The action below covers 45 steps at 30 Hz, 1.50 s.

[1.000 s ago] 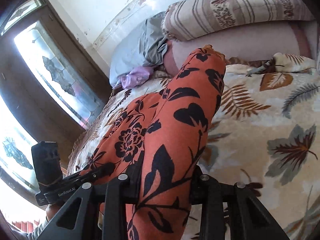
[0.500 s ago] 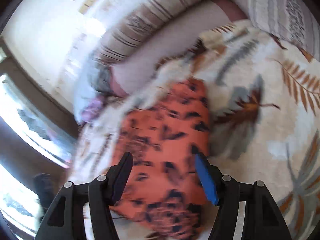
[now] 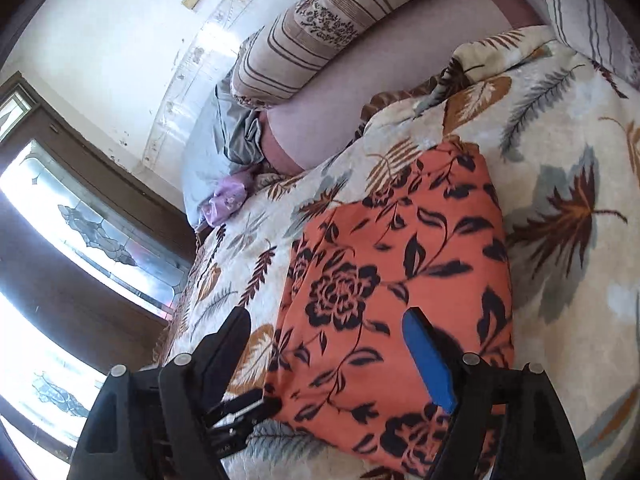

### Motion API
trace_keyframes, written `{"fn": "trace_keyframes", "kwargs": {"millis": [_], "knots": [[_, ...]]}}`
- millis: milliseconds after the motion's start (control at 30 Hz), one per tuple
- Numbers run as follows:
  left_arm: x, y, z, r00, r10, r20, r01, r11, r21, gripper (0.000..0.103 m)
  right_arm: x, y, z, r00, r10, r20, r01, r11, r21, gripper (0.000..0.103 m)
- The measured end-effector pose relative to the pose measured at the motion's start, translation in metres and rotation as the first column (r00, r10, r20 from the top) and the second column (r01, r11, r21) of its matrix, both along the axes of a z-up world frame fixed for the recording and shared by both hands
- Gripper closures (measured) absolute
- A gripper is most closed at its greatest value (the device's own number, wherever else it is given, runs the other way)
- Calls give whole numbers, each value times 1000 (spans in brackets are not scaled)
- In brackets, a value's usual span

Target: Fold small clothes

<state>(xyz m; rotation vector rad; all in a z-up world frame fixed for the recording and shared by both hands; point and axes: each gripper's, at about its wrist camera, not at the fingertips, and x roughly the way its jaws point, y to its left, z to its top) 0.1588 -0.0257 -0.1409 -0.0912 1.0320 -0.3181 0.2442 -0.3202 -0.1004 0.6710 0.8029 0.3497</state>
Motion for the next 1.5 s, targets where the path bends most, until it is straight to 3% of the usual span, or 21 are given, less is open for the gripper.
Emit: {"fn": "trace_keyframes", "kwargs": {"millis": [67,100,333,533,667,833,933,1033,1167,1333,1500], "knots": [[0,-1,1,1000,1,2,-1,1000,3,42,24,-5,-36,989,-27,-145,24,999,-27,17],[-1,-1,2,1000,1,2,-1,1000,12,41,27,-7,-42,988,-34,-151,33,999,-11,17],[-16,-2,19,998,2,55,-6,997,72,36,-39,21,10,1000,-5,20,8,993,-114,17],[-46,3,46,994,18,107,-26,997,76,35,-93,41,-11,1000,16,-25,-20,986,-165,17],[-73,6,63,986,46,158,-61,994,90,20,-133,53,-22,998,35,-46,-44,978,-205,17],[-105,7,75,976,76,202,-99,989,109,17,-175,70,-33,997,20,-69,-46,917,-395,12],[-122,6,78,973,82,216,-112,985,132,16,-194,71,-28,999,-7,-48,-16,894,-449,0],[-139,2,80,967,83,239,-129,975,183,16,-207,66,-19,997,-60,-43,31,868,-495,0],[-158,5,73,970,93,225,-134,975,176,15,-230,59,-17,990,-128,-53,86,866,-492,0],[-162,3,59,976,92,196,-135,966,222,15,-247,65,-38,985,-112,-133,33,871,-490,0],[-159,-8,72,964,91,250,-160,949,272,15,-243,62,-12,988,-136,-69,79,845,-529,0]]}}
